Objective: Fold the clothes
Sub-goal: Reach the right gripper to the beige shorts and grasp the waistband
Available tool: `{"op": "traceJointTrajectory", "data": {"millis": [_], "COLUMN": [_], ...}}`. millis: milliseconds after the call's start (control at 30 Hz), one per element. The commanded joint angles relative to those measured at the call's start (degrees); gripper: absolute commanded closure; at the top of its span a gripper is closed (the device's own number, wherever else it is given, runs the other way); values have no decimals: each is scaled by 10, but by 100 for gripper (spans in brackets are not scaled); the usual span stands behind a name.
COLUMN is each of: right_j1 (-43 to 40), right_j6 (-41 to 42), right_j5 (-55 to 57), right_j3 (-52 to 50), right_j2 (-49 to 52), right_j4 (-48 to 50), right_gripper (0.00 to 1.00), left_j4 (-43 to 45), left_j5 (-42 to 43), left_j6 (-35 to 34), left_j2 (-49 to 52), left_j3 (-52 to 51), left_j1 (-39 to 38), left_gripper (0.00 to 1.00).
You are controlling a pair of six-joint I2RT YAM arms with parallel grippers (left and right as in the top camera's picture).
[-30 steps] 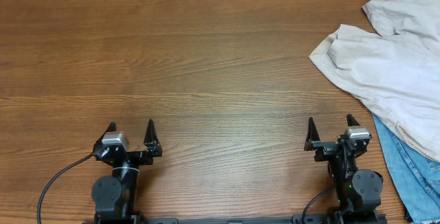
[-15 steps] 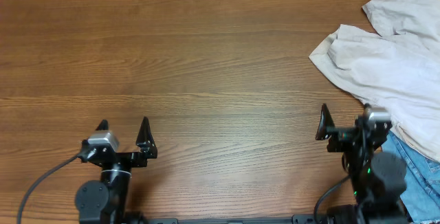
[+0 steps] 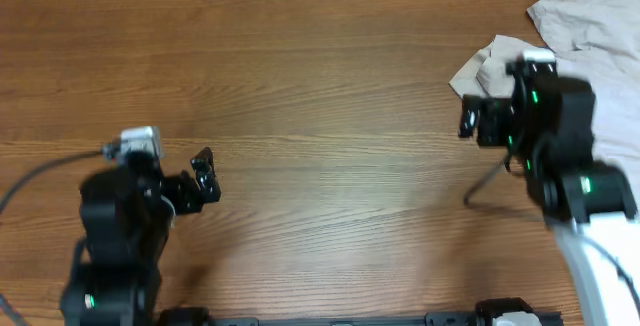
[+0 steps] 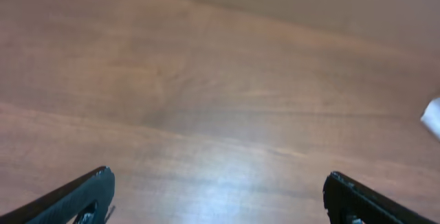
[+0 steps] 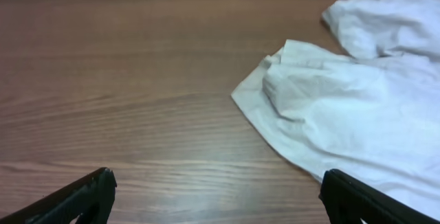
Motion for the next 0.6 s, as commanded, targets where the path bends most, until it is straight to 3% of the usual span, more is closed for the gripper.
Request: {"op": "traceJointTrajectory", "data": {"millis": [0,267,567], "right_j1": [4,-35,-90], "right_j6": [0,-11,-57], "right_j5": [-1,26,-12], "right_j3": [75,87,87], "right_j2": [85,179,336], "right_j4": [-12,90,123], "right_gripper": [0,0,6], "left_j4": [-56,-79,-78], "left_j5": [5,24,26], "left_j6": [21,13,13], "left_j2": [83,164,181], "left_j3": [79,106,106], "left_j1": [-3,-3,-3], "left_gripper": [0,0,0]}}
